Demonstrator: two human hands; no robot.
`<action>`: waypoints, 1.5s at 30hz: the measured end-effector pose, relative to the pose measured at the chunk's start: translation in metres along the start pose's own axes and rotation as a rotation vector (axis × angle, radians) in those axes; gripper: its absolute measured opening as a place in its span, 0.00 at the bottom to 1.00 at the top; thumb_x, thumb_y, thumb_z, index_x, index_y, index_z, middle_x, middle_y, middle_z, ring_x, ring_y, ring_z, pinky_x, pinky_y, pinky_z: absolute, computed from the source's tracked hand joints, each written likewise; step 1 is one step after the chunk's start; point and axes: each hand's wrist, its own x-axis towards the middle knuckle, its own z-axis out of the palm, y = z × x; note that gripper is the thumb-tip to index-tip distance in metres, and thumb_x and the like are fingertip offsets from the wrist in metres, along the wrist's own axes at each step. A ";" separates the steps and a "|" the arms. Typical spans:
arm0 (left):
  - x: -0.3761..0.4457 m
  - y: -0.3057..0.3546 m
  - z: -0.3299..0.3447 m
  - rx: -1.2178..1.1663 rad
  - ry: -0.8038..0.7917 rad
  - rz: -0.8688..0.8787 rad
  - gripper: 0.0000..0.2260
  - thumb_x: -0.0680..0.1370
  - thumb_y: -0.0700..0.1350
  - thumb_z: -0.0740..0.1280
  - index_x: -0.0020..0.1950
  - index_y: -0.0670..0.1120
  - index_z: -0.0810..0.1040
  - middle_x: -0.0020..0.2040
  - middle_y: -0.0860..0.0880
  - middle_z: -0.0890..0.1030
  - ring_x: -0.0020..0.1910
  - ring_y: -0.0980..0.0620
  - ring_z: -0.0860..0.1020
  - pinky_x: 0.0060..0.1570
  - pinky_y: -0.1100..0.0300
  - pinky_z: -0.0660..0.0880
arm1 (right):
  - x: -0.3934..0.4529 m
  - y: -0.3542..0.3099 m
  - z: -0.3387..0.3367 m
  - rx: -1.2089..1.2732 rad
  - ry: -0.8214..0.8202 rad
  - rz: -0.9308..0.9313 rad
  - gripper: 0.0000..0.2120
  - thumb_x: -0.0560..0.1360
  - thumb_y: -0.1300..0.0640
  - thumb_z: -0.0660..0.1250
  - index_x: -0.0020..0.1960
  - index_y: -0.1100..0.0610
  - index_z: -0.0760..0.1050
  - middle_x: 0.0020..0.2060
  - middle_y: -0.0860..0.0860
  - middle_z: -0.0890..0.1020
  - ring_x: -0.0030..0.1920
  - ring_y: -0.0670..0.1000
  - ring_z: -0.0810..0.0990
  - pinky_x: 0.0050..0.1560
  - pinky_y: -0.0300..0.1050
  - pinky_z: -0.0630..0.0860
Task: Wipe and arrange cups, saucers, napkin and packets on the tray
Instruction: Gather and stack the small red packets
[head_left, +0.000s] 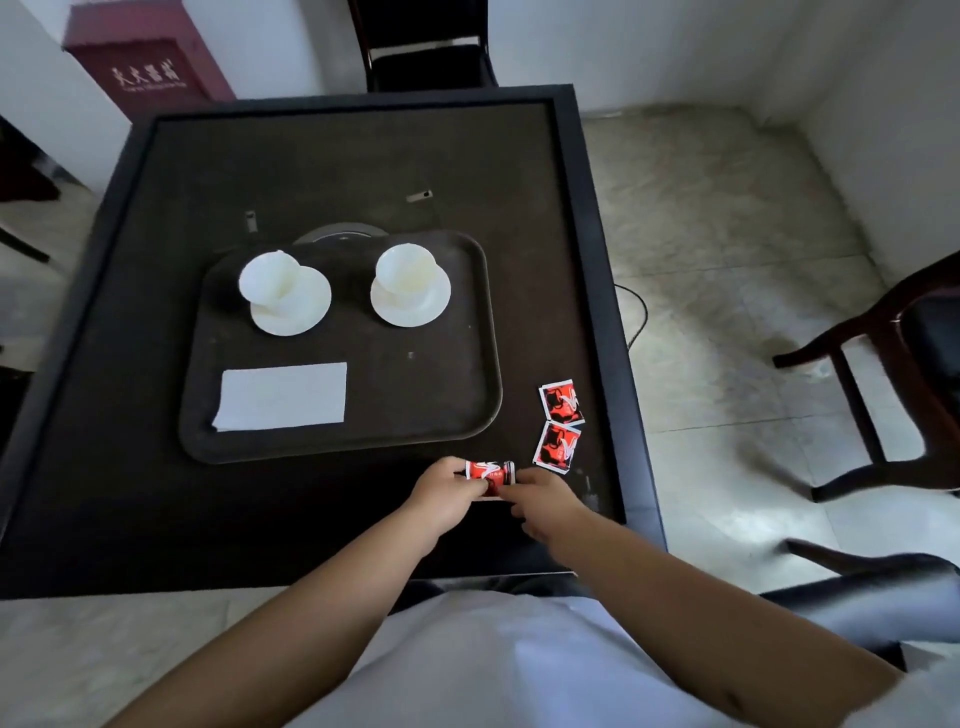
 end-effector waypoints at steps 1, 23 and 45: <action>-0.003 0.000 0.002 -0.010 -0.003 0.027 0.15 0.75 0.43 0.70 0.61 0.46 0.77 0.50 0.47 0.82 0.47 0.51 0.80 0.45 0.57 0.74 | 0.000 0.000 -0.003 -0.014 -0.009 -0.015 0.01 0.76 0.61 0.68 0.46 0.57 0.77 0.29 0.51 0.72 0.27 0.46 0.69 0.22 0.37 0.64; -0.028 0.001 0.003 -0.434 -0.090 0.009 0.07 0.76 0.42 0.71 0.54 0.49 0.82 0.45 0.46 0.84 0.42 0.53 0.80 0.41 0.60 0.76 | -0.019 -0.016 -0.034 -0.111 -0.074 -0.286 0.07 0.77 0.57 0.70 0.40 0.55 0.79 0.32 0.50 0.81 0.34 0.47 0.76 0.39 0.42 0.73; -0.027 0.006 -0.017 -0.620 -0.108 -0.064 0.07 0.78 0.41 0.68 0.56 0.47 0.81 0.48 0.46 0.86 0.45 0.50 0.84 0.40 0.58 0.78 | 0.031 -0.016 -0.057 -0.757 0.396 -0.298 0.05 0.78 0.52 0.66 0.45 0.50 0.71 0.41 0.49 0.79 0.39 0.49 0.77 0.33 0.42 0.70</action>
